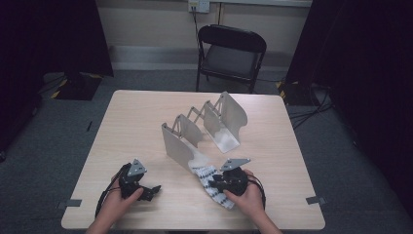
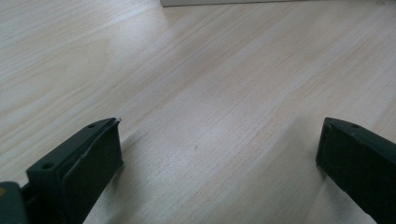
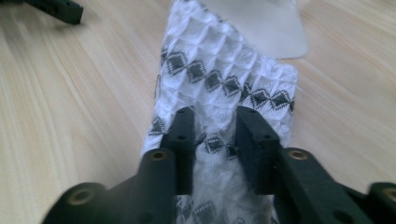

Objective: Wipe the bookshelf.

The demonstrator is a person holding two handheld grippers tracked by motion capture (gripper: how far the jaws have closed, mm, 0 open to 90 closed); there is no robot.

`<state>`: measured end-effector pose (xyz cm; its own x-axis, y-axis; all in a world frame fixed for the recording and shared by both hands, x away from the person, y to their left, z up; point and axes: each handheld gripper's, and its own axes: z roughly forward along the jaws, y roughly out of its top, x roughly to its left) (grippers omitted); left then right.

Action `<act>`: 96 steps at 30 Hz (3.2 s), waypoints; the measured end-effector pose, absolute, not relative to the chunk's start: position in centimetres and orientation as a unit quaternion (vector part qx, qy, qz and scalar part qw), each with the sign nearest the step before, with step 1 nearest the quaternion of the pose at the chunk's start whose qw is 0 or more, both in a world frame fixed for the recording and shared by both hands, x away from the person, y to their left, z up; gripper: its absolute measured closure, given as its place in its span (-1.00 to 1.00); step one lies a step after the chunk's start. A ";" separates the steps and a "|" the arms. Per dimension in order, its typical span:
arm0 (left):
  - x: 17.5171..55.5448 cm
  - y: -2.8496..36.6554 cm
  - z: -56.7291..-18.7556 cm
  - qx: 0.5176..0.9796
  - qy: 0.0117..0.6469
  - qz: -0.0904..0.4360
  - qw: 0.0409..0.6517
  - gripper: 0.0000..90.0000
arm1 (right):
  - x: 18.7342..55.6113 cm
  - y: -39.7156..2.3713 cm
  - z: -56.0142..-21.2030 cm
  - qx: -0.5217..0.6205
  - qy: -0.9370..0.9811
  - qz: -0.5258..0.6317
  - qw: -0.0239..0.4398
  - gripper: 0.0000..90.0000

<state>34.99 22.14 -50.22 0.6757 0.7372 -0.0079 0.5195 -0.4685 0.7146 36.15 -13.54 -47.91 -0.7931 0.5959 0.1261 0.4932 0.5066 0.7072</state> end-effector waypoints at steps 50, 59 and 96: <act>34.7 22.2 -50.1 0.845 0.371 0.156 0.352 -0.99 | 35.9 -15.9 -47.0 0.346 0.833 0.418 0.113 -0.30; 34.4 22.1 -50.1 0.842 0.370 0.159 0.359 -0.91 | 36.9 -20.5 -49.4 0.393 0.826 0.381 0.137 -0.44; 33.0 11.5 -45.1 0.859 0.257 0.132 0.424 -0.10 | 37.0 -21.3 -50.0 0.384 0.831 0.365 0.169 -0.62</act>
